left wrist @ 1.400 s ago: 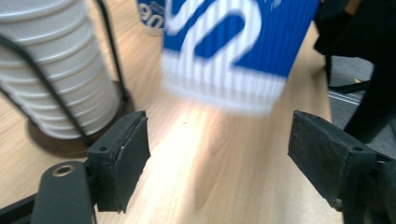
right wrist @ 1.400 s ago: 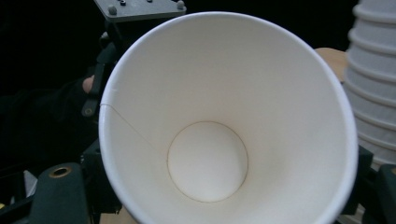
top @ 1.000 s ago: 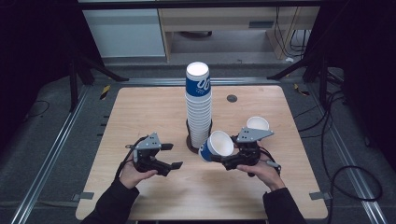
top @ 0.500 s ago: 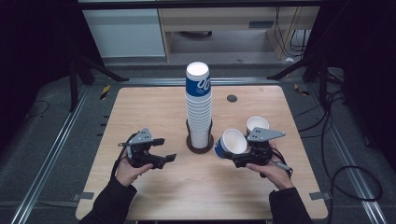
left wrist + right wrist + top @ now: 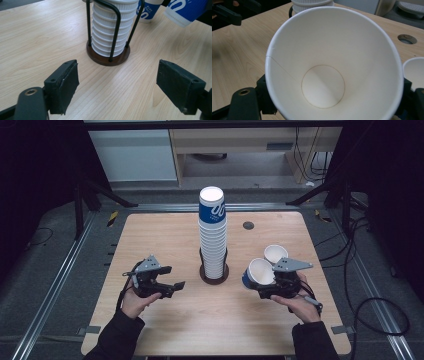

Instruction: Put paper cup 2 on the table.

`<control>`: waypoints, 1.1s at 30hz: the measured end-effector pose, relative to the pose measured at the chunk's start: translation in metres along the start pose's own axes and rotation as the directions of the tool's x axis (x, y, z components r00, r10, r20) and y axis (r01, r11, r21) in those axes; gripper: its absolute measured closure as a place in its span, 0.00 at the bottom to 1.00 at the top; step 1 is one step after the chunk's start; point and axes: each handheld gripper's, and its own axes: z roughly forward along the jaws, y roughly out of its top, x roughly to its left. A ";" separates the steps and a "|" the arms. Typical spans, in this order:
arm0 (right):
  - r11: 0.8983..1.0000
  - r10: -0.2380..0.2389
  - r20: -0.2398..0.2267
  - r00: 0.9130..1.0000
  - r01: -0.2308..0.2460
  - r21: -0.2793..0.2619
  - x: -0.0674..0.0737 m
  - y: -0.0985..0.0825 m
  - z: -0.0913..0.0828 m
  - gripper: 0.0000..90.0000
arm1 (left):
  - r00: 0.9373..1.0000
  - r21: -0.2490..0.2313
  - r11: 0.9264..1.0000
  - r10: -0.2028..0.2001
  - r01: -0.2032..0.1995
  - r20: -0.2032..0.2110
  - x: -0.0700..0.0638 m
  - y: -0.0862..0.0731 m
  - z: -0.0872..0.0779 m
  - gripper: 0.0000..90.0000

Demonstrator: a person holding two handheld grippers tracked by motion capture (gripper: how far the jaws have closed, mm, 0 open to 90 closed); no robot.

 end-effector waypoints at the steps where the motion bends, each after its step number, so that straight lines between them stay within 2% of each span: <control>1: 1.000 0.003 0.011 1.000 -0.003 0.003 -0.001 -0.001 -0.001 0.23 | 1.000 -0.001 1.000 -0.003 0.003 -0.007 0.001 0.000 0.000 0.19; 9: 0.999 0.020 0.064 0.998 -0.023 0.040 -0.010 -0.009 -0.009 0.23 | 0.999 -0.004 1.000 -0.028 0.028 -0.030 0.008 -0.002 -0.002 0.19; 13: 0.997 0.022 0.082 0.996 -0.028 0.071 -0.013 -0.013 -0.006 0.23 | 0.999 -0.005 0.999 -0.035 0.035 -0.040 0.010 -0.002 -0.003 0.19; 20: 0.985 -0.007 0.141 0.990 -0.018 0.172 -0.016 -0.021 0.006 0.23 | 0.998 -0.003 0.999 -0.036 0.036 -0.045 0.011 -0.003 -0.003 0.19; 25: 0.979 0.000 0.175 0.984 -0.036 0.201 -0.020 -0.022 0.009 0.23 | 0.998 -0.004 0.999 -0.034 0.033 -0.049 0.011 -0.003 -0.005 0.19; 33: 0.970 0.023 0.190 0.982 -0.068 0.233 -0.023 -0.027 0.018 0.22 | 0.998 0.004 1.000 -0.030 0.031 -0.046 0.011 -0.004 -0.002 0.19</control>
